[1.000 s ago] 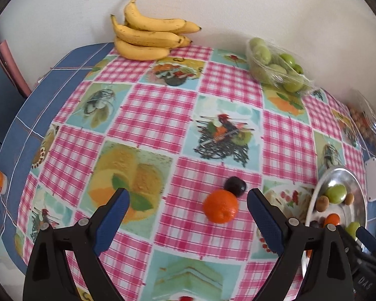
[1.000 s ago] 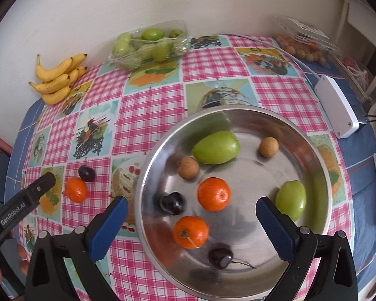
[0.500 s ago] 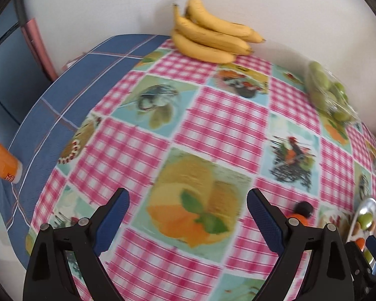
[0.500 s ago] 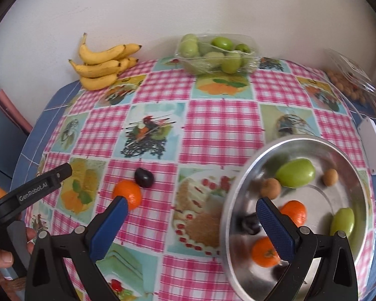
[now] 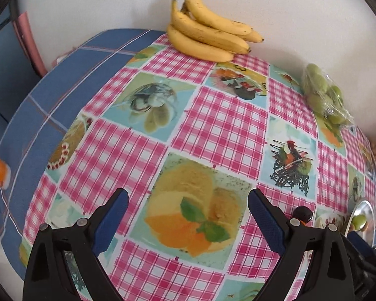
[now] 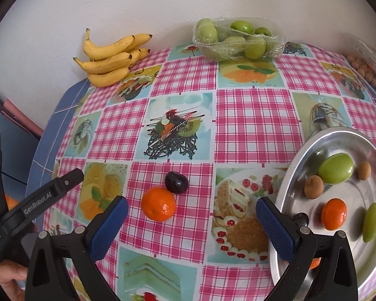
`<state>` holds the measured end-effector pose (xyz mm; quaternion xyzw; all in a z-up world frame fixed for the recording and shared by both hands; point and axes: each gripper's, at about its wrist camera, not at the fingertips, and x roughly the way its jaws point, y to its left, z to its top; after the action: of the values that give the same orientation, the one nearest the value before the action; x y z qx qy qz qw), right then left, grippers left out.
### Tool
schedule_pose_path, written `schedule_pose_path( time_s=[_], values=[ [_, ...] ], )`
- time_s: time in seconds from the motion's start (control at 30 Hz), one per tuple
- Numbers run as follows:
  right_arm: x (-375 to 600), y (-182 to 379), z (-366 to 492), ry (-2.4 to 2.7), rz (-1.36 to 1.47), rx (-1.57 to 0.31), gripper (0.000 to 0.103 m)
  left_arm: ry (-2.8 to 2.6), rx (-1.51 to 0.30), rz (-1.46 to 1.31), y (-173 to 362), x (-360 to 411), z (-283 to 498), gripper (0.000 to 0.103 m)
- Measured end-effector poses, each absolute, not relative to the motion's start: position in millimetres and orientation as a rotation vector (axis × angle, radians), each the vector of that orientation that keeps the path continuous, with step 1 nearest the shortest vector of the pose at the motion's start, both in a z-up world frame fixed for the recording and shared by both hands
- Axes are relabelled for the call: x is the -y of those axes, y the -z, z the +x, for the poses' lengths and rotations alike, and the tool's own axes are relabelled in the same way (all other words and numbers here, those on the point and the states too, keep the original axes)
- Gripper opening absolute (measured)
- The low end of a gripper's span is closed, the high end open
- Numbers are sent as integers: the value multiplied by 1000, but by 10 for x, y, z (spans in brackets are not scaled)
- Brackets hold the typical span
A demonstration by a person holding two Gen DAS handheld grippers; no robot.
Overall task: Organize fruits
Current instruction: 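Close the right gripper around the dark plum on the cloth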
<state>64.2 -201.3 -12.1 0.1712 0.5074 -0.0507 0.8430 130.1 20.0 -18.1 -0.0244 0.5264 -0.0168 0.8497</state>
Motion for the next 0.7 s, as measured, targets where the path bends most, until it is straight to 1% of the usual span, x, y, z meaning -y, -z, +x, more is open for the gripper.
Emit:
schedule_pose_path(
  time_s=[0.2,0.3,0.37,0.4,0.43,0.47,0.5,0.53,0.6,0.7],
  values=[
    [2022,219,775,94,412,-1094,103,66,-1142,-116,267,-204,1379,96],
    [2022,286,843,81,429,-1102,98,66,-1161,-137,333,-198,1424,96],
    [2028,327,887,88,435,-1110,89,63,-1177,-143,369,-172,1463,96],
    [2034,350,911,94,440,-1114,87,63,-1185,-148,383,-164,1472,96],
    [2037,369,932,95,447,-1117,83,64,-1197,-155,403,-155,1490,96],
    [2039,393,957,95,455,-1123,78,67,-1207,-165,422,-148,1502,96],
    [2040,414,978,94,460,-1129,74,69,-1212,-172,434,-145,1510,96],
    [2038,436,999,95,465,-1133,69,71,-1217,-179,442,-137,1514,96],
    [2033,471,1029,94,475,-1139,65,79,-1224,-185,452,-115,1519,96],
    [2019,525,1075,88,489,-1148,57,100,-1232,-191,460,-73,1523,96]
  ],
)
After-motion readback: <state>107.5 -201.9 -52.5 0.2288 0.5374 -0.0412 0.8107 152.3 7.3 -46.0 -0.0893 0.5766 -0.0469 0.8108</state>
